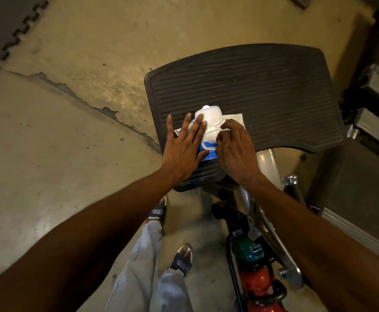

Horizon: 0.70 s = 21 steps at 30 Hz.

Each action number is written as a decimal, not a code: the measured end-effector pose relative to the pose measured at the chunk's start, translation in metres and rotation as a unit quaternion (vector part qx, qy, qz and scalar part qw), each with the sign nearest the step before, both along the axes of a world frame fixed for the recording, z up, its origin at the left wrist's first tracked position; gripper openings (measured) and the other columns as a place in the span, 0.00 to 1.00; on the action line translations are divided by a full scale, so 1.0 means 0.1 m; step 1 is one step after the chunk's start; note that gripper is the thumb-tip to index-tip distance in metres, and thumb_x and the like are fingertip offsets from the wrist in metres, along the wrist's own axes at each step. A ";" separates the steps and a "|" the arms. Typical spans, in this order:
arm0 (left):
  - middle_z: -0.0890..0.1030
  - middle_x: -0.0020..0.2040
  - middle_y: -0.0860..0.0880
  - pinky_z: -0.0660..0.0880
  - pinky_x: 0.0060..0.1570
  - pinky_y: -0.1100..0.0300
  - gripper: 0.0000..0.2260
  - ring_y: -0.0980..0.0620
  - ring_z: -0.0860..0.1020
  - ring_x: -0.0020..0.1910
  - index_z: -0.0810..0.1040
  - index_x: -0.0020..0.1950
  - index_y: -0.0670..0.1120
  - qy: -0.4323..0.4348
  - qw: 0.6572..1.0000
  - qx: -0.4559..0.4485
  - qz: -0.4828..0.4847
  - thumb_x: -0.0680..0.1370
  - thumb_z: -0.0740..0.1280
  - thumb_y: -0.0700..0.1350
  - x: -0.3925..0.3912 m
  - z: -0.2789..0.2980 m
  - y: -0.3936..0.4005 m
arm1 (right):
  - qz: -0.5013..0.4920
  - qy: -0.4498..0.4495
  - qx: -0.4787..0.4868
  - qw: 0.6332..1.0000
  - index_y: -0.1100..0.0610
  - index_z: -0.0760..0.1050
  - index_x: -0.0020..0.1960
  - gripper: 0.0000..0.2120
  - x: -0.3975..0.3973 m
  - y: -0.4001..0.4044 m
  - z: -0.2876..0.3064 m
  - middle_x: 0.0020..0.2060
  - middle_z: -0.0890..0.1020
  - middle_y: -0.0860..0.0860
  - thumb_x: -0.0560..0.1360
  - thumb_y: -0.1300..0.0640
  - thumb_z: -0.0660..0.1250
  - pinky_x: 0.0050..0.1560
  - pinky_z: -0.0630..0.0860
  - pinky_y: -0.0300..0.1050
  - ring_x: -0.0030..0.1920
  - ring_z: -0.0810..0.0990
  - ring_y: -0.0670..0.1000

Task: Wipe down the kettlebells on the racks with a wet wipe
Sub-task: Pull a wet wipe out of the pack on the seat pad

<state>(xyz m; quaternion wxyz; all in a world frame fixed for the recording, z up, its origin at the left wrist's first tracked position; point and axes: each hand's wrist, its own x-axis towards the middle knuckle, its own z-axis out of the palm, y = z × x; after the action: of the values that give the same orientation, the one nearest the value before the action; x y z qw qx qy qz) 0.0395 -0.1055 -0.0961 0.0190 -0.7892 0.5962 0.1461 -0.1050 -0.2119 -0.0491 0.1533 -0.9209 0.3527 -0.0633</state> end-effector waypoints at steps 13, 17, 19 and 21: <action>0.41 0.86 0.44 0.38 0.76 0.26 0.34 0.38 0.39 0.84 0.40 0.85 0.58 0.049 0.998 -0.037 0.019 0.82 0.38 0.71 -0.10 -0.05 -0.05 | 0.028 -0.003 -0.028 0.999 0.60 0.80 0.53 0.10 -0.05 -0.06 0.01 0.63 0.79 0.64 0.75 0.60 0.77 0.57 0.79 0.55 0.61 0.81 0.63; 0.40 0.86 0.44 0.37 0.76 0.26 0.34 0.38 0.39 0.84 0.40 0.85 0.59 0.054 0.998 -0.021 0.035 0.82 0.40 0.71 -0.13 -0.01 -0.06 | 0.003 -0.003 -0.022 1.000 0.61 0.80 0.54 0.10 -0.05 -0.04 0.02 0.62 0.80 0.63 0.76 0.60 0.76 0.57 0.80 0.58 0.60 0.81 0.63; 0.39 0.86 0.44 0.36 0.76 0.26 0.34 0.38 0.38 0.84 0.40 0.85 0.60 0.052 0.998 -0.014 0.037 0.82 0.42 0.71 -0.13 0.00 -0.07 | -0.007 -0.019 -0.026 0.999 0.62 0.80 0.53 0.09 -0.05 0.00 0.05 0.60 0.80 0.63 0.76 0.61 0.76 0.54 0.81 0.57 0.58 0.82 0.62; 0.39 0.86 0.44 0.37 0.76 0.26 0.34 0.38 0.38 0.84 0.40 0.85 0.59 0.048 0.998 -0.011 0.036 0.82 0.42 0.71 -0.13 0.02 -0.08 | -0.017 -0.052 -0.025 0.998 0.63 0.80 0.53 0.07 -0.05 0.04 0.10 0.59 0.81 0.64 0.77 0.62 0.74 0.53 0.82 0.58 0.56 0.83 0.63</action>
<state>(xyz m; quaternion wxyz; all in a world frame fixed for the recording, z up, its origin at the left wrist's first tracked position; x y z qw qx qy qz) 0.0265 -0.1130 -0.0944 -0.0237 -0.8024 0.5692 0.1779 -0.1099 -0.2079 -0.0390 0.1474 -0.9137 0.3585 -0.1223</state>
